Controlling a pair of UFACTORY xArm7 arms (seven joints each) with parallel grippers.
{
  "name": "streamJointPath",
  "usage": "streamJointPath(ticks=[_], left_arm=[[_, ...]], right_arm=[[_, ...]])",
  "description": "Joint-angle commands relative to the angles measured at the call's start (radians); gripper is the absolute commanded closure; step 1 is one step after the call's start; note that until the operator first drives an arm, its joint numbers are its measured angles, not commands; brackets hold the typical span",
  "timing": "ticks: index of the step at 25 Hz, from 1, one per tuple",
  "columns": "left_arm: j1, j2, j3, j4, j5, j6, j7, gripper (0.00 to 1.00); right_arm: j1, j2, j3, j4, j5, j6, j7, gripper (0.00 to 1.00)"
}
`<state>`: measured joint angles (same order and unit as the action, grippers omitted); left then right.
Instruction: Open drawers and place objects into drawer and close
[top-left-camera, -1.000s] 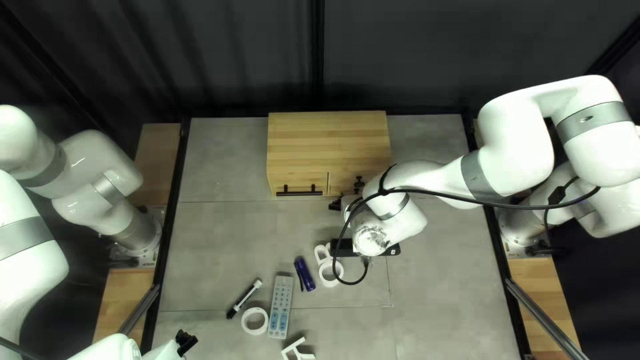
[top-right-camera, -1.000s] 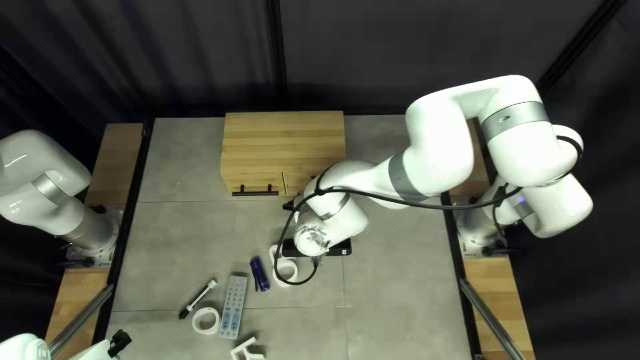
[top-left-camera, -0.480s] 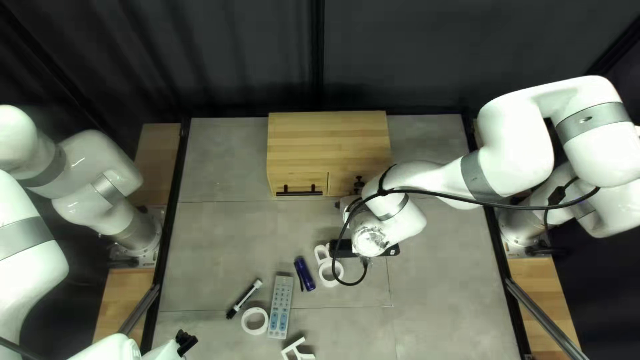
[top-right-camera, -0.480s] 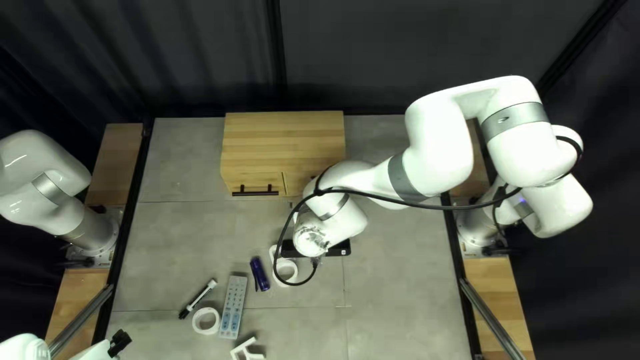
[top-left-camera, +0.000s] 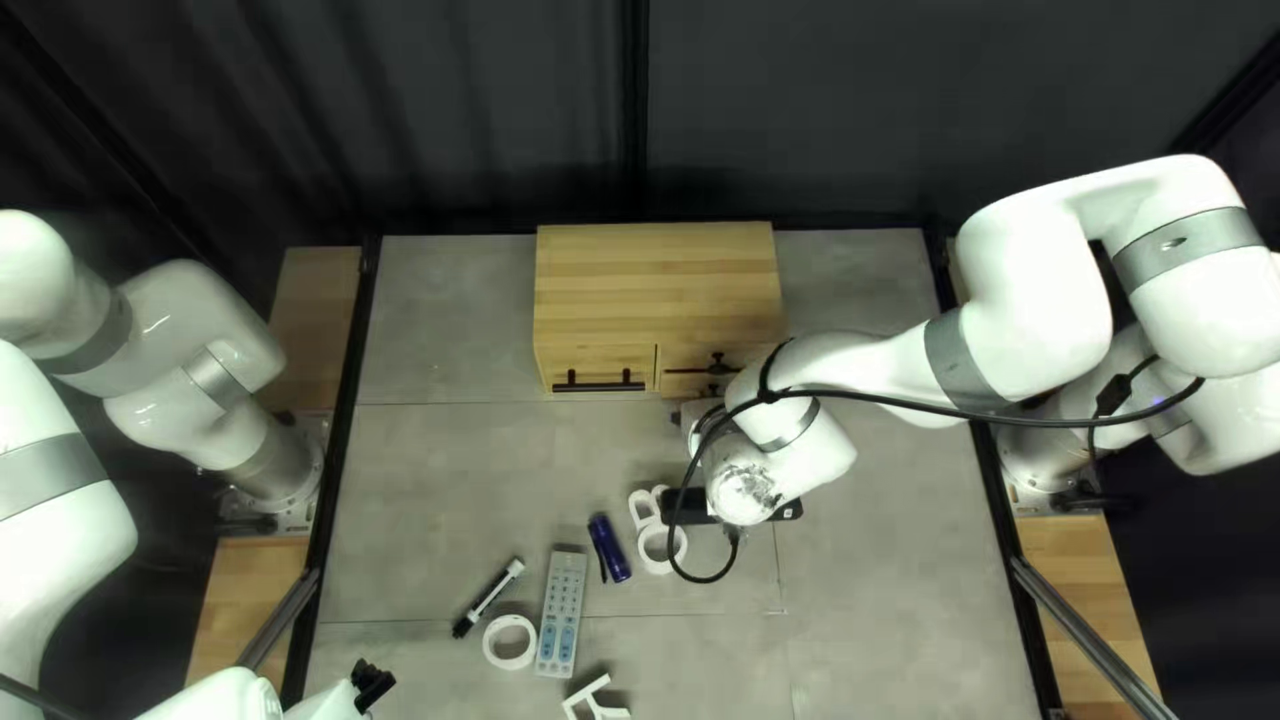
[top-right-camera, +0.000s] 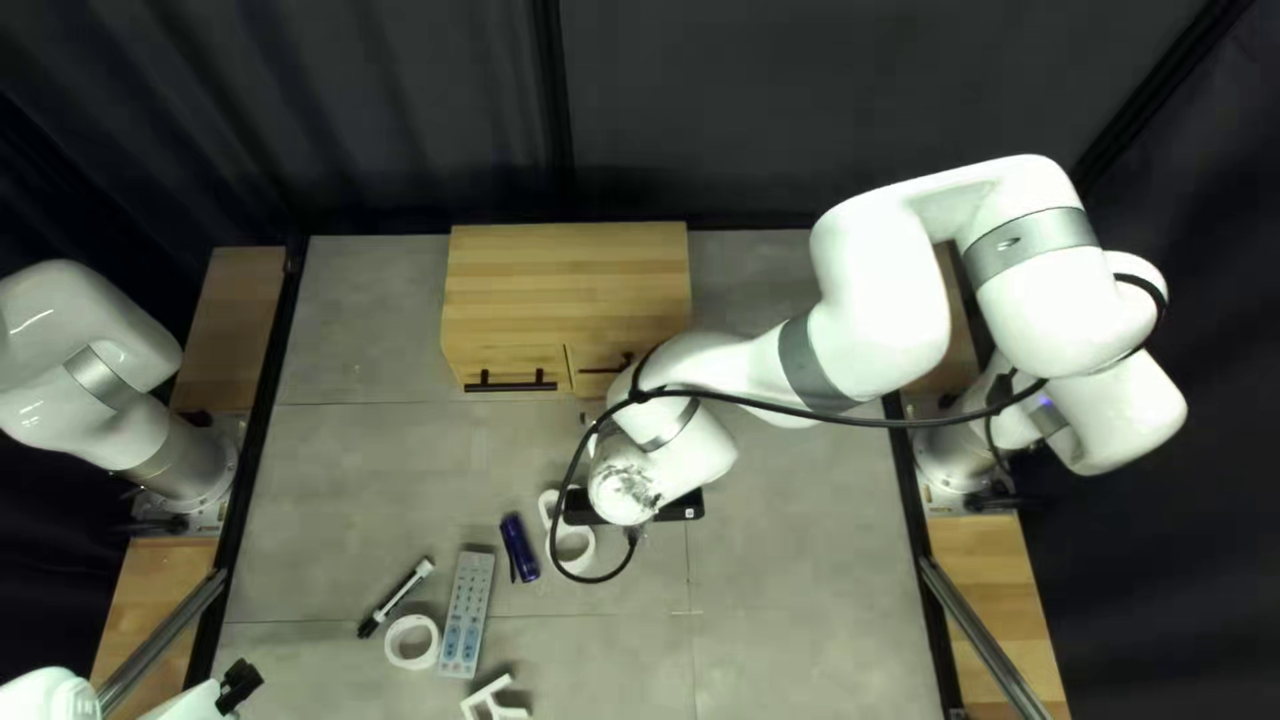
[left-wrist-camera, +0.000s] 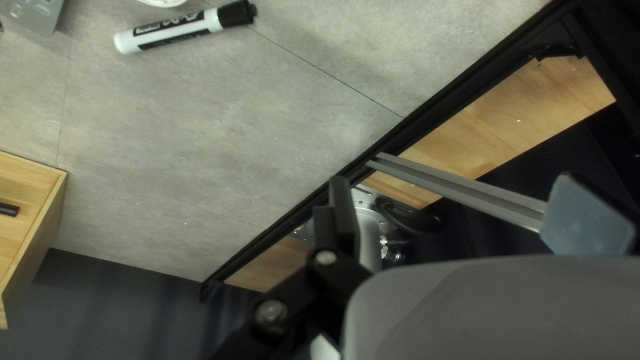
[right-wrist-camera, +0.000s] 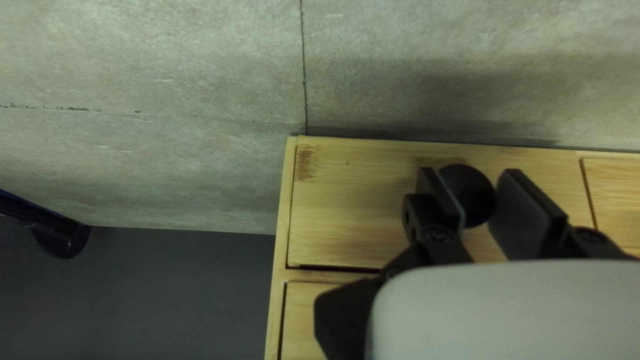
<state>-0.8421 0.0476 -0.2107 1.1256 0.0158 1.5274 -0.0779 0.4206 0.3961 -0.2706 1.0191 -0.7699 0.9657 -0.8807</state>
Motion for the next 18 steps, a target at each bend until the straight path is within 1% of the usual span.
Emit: streamJointPath(ticks=[1, 5, 7, 8, 18], left_arm=[[0.000, 0.000, 0.000, 0.000, 0.000, 0.000, 0.000, 0.00], [0.000, 0.000, 0.000, 0.000, 0.000, 0.000, 0.000, 0.00], [0.000, 0.000, 0.000, 0.000, 0.000, 0.000, 0.000, 0.00], [0.000, 0.000, 0.000, 0.000, 0.000, 0.000, 0.000, 0.00], [0.000, 0.000, 0.000, 0.000, 0.000, 0.000, 0.000, 0.00]], right_arm=[[0.004, 0.001, 0.002, 0.001, -0.001, 0.003, 0.001, 0.80], [0.010, 0.004, 0.005, 0.006, -0.001, 0.010, 0.006, 0.84], [0.014, 0.006, 0.008, 0.011, 0.001, 0.016, 0.007, 0.84], [0.015, 0.005, 0.008, 0.012, 0.001, 0.017, 0.008, 0.82], [0.034, 0.001, 0.018, 0.023, 0.005, 0.038, 0.020, 0.86]])
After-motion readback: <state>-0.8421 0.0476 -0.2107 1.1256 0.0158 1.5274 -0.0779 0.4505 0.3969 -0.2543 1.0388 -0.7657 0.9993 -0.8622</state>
